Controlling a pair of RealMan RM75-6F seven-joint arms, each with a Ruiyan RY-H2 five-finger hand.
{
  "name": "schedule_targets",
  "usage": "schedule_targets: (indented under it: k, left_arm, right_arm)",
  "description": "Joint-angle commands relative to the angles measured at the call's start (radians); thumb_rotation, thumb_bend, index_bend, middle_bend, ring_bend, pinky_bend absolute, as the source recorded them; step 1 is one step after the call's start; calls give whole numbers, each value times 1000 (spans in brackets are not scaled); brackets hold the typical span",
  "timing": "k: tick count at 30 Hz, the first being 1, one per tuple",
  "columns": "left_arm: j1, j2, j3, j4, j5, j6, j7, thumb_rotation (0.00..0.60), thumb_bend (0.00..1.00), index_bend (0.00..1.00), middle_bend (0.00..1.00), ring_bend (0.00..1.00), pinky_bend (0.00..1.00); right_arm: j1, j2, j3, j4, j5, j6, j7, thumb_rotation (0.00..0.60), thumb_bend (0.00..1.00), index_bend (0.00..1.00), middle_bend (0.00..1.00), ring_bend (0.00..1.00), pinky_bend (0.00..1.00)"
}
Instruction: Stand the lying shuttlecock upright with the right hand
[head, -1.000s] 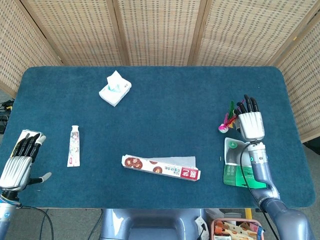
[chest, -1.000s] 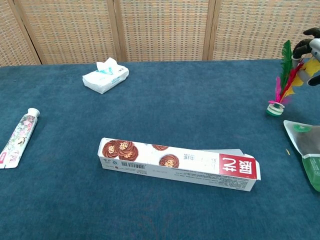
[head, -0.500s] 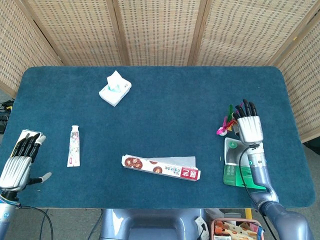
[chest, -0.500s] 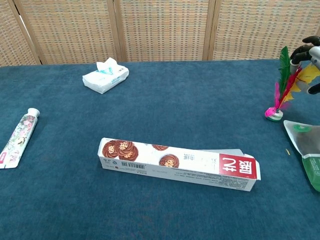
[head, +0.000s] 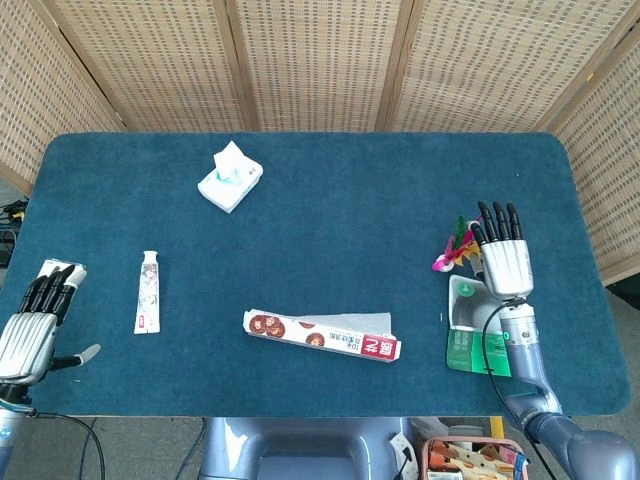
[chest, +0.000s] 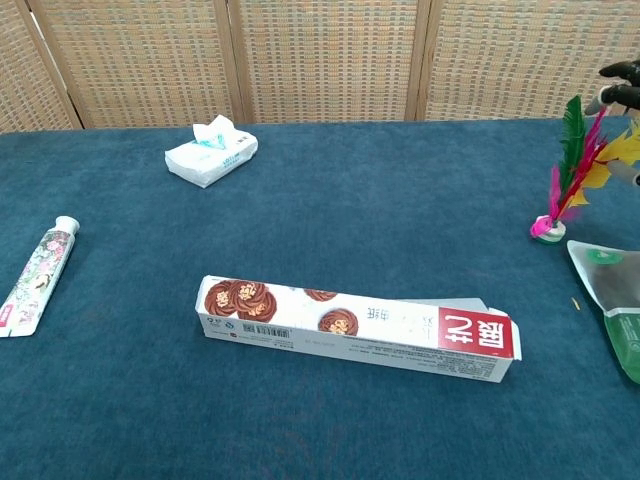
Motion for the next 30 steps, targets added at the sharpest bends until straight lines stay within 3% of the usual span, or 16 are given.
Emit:
schedule_targets:
  k: [1, 4, 7, 13, 17, 24, 30]
  left_arm:
    - [2, 5, 0, -3, 1, 2, -5, 600, 103, 0, 0, 0, 0]
    - [5, 13, -1, -10, 0, 6, -14, 600, 103, 0, 0, 0, 0]
    - [11, 26, 3, -20, 5, 11, -23, 600, 103, 0, 0, 0, 0]
    - [17, 44, 14, -34, -2, 1, -5, 600, 102, 0, 0, 0, 0]
    - [29, 56, 22, -43, 4, 12, 1, 600, 98, 0, 0, 0, 0]
    - [39, 59, 26, -43, -9, 14, 35, 600, 95, 0, 0, 0, 0]
    - [37, 36, 23, -44, -17, 11, 97, 600, 95, 0, 0, 0, 0]
  right_arm:
    - [-48, 63, 4, -120, -4, 68, -31, 600, 319, 214, 17, 0, 0]
    - [-86, 125, -2, -230, -13, 113, -64, 600, 314, 194, 1, 0, 0]
    - [-151, 237, -17, -435, -23, 174, -104, 600, 309, 190, 0, 0, 0]
    - [-229, 403, -50, -749, -23, 184, -156, 600, 301, 188, 0, 0, 0]
    - [-284, 500, -109, -910, -39, 163, -113, 600, 284, 147, 0, 0, 0]
    - [-356, 637, -203, -1080, -84, 130, 13, 600, 278, 72, 0, 0, 0]
    - [-399, 696, -254, -1107, -149, 140, 54, 600, 277, 40, 0, 0, 0]
